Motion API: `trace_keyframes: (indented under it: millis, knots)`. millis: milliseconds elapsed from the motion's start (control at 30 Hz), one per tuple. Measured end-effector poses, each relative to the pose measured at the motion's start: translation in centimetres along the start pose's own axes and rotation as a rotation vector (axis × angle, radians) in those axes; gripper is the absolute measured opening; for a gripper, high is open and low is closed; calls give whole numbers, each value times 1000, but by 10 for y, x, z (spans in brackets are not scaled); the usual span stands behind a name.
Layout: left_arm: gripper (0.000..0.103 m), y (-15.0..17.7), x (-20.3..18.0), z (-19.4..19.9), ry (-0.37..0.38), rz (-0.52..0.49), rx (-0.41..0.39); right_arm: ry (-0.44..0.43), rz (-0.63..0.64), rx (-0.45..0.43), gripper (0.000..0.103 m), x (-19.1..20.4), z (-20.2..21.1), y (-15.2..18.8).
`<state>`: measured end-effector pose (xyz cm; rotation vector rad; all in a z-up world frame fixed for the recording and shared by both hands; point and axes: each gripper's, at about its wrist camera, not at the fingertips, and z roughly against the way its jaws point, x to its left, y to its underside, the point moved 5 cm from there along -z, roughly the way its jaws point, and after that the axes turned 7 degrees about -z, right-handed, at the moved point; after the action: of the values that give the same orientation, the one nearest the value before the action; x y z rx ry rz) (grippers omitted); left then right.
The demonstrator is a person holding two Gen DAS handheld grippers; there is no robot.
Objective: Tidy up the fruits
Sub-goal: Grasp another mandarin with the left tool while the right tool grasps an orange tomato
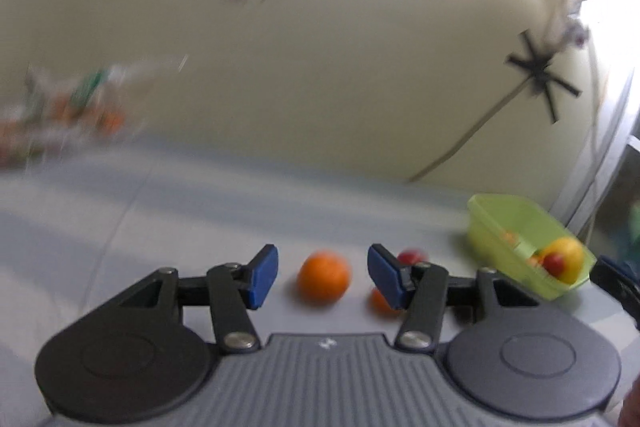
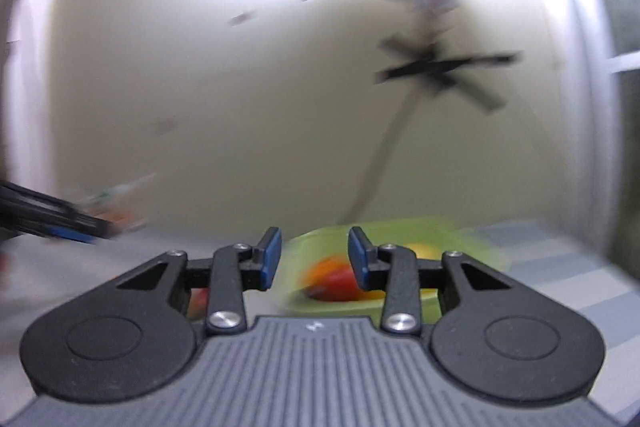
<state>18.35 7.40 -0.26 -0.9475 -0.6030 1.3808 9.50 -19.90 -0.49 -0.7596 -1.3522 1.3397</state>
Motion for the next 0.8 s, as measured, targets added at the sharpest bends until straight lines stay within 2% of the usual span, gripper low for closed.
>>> trace_keyframes:
  millis: [100,200,300,433,533,633,733,767,800]
  knots:
    - [51,6,15,-9,37,66,23,-75,90,115,39,38,-16,19]
    - [56,-2,14,-24,63,56,33,-105,205,191,39,70,-40,28]
    - [58,-8,10,-44,46,30,49,-104,272,229,39,90,-69,32]
    - [58,-9,6,-56,30,-16,46,-89,330,253,39,104,-102,33]
    - [60,-5,7,-60,16,-30,45,-92,413,301,39,113,-123,40]
    - [60,-5,11,-60,38,-17,43,-80,514,347,39,118,-140,46]
    - [60,-4,8,-58,34,-50,40,-75,583,405,39,120,-151,53]
    - [60,-4,5,-56,32,-72,38,-80,593,411,37,119,-151,52]
    - [59,-3,0,-53,30,-100,35,-82,600,415,31,117,-148,52]
